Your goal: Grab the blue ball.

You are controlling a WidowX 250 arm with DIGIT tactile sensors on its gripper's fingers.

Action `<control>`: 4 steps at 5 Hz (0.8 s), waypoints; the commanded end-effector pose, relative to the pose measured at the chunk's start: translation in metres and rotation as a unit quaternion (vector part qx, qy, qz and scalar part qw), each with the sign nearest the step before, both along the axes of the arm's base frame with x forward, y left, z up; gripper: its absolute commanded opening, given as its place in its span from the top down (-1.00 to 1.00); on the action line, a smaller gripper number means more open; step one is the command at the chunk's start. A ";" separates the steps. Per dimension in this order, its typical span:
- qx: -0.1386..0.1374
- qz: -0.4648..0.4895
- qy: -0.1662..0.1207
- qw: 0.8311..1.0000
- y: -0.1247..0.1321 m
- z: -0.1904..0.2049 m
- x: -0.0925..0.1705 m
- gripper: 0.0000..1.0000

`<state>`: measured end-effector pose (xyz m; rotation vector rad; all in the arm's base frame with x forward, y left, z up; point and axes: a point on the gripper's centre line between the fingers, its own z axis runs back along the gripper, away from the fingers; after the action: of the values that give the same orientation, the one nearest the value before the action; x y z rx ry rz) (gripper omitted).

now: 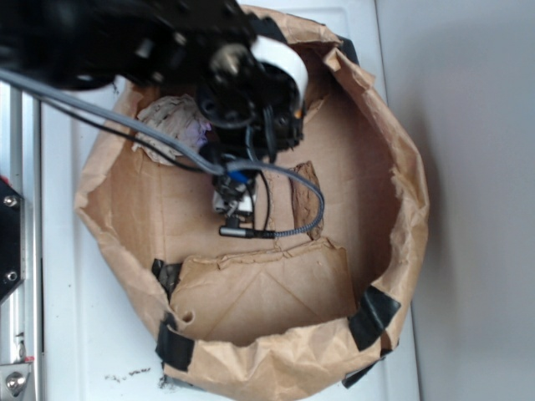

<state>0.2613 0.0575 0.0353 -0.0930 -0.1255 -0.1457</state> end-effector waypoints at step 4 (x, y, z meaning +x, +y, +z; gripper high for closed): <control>-0.033 0.040 -0.074 0.996 0.009 0.064 -0.006 1.00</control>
<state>0.2486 0.0625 0.0904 -0.1780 -0.2311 -0.0645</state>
